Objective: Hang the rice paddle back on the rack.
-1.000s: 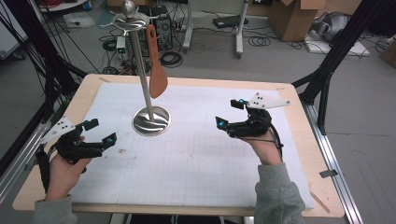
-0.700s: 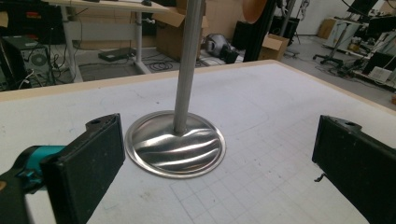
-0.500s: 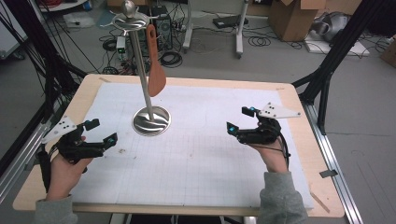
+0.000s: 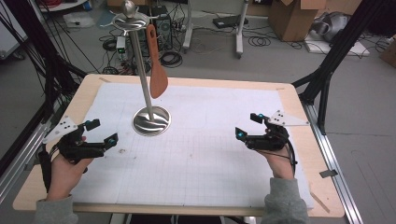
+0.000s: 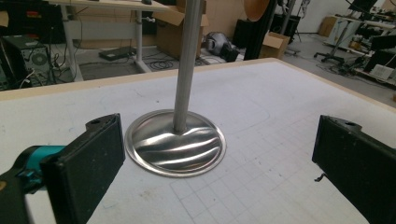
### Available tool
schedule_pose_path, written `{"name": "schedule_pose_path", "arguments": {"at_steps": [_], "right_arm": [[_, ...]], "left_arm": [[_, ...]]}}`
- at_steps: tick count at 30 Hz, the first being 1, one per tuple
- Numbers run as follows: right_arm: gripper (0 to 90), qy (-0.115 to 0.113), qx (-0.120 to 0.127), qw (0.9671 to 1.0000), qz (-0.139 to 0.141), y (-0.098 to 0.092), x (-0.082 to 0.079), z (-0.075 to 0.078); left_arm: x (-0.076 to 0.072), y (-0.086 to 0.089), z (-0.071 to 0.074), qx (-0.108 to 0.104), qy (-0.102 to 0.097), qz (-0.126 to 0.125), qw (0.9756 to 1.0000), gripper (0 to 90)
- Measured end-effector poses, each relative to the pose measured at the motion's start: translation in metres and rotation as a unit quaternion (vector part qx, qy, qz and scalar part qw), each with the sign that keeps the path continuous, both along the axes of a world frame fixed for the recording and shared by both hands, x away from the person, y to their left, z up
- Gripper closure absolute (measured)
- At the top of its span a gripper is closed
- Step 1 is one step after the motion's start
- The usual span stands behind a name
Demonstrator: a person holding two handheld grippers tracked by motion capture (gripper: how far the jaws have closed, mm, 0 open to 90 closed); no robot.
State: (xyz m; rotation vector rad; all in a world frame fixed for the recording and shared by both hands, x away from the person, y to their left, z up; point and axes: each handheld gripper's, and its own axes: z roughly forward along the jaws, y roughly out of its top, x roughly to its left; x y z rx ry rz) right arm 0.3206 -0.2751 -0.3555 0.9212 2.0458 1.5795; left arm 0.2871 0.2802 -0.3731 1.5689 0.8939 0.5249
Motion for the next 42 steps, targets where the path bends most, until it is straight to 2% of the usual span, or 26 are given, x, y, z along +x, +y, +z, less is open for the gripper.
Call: {"name": "schedule_pose_path", "arguments": {"at_steps": [4, 6, 16, 26, 32, 36, 42], "right_arm": [[13.5, 0.001, 0.000, 1.0000, -0.006, -0.005, -0.003, -0.006], [13.5, 0.004, -0.010, 0.9999, -0.006, -0.006, -0.005, -0.009], [13.5, 0.011, 0.004, 0.9998, -0.017, -0.020, -0.008, -0.017], [13.5, 0.007, 0.005, 0.9996, -0.027, -0.032, -0.011, -0.021], [13.5, 0.011, 0.002, 0.9996, -0.027, -0.039, -0.013, -0.029], [13.5, 0.012, 0.006, 0.9992, -0.039, -0.046, -0.014, -0.032], [13.5, 0.006, 0.015, 0.9978, -0.064, -0.061, -0.015, -0.036]], "left_arm": [[0.000, -0.001, 0.000, -0.004, 0.000, -0.004, 1.0000, 2.9], [-0.001, -0.002, 0.002, -0.002, -0.003, -0.005, 1.0000, 2.9], [-0.001, 0.000, 0.002, -0.003, -0.003, -0.002, 1.0000, 2.9], [-0.002, 0.004, 0.003, -0.002, -0.006, 0.005, 1.0000, 2.9], [-0.003, 0.008, 0.004, 0.007, -0.010, 0.014, 0.9998, 2.9], [-0.001, 0.012, -0.003, 0.010, -0.003, 0.023, 0.9997, 2.9], [0.000, 0.014, -0.005, 0.007, -0.003, 0.030, 0.9995, 2.9]]}}
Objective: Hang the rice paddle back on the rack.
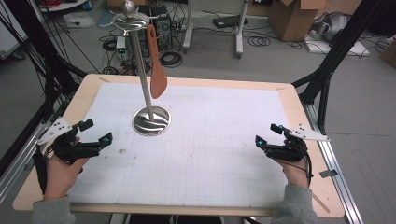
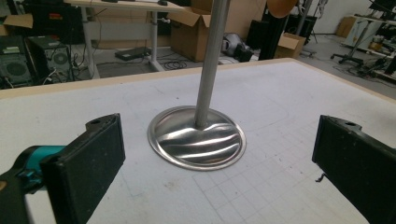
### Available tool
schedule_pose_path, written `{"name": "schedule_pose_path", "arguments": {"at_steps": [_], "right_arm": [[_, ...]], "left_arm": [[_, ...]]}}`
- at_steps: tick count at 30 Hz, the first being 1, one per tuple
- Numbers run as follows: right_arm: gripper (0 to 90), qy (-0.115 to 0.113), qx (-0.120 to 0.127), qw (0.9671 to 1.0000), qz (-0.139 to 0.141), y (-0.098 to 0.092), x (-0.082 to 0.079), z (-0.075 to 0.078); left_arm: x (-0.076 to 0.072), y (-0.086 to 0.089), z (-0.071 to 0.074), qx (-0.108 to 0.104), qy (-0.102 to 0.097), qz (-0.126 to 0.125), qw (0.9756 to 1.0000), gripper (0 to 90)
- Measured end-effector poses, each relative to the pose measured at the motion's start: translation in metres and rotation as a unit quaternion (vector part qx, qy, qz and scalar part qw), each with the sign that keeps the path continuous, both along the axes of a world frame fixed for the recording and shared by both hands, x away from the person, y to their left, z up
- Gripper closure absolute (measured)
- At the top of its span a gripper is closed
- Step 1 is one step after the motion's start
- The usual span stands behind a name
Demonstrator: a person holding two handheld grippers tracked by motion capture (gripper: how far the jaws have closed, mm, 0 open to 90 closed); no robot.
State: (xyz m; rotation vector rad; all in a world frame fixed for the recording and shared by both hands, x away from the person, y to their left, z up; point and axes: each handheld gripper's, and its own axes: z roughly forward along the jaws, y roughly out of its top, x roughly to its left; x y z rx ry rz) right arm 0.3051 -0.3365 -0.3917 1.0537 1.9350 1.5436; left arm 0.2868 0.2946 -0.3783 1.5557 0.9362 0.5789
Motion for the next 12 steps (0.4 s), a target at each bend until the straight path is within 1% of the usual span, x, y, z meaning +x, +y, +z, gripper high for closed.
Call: {"name": "schedule_pose_path", "arguments": {"at_steps": [3, 5, 6, 8, 12], "right_arm": [[13.6, -0.003, 0.003, 0.9999, -0.013, -0.008, -0.002, -0.001], [13.5, -0.004, 0.008, 0.9997, -0.021, -0.013, -0.003, -0.001], [13.6, -0.005, 0.014, 0.9996, -0.023, -0.014, -0.004, 0.000], [13.6, -0.013, 0.024, 0.9993, -0.026, -0.016, -0.006, 0.001], [13.4, -0.024, 0.030, 0.9989, -0.027, -0.016, -0.010, 0.006]], "left_arm": [[0.000, 0.001, 0.001, -0.001, 0.000, 0.003, 1.0000, 2.9], [-0.001, 0.000, 0.003, -0.014, -0.005, 0.000, 0.9999, 2.9], [-0.002, 0.000, 0.004, -0.014, -0.008, -0.001, 0.9999, 2.9], [-0.002, -0.003, 0.006, -0.010, -0.011, -0.003, 0.9999, 2.9], [-0.003, -0.008, 0.007, -0.003, -0.010, 0.001, 0.9999, 2.9]]}}
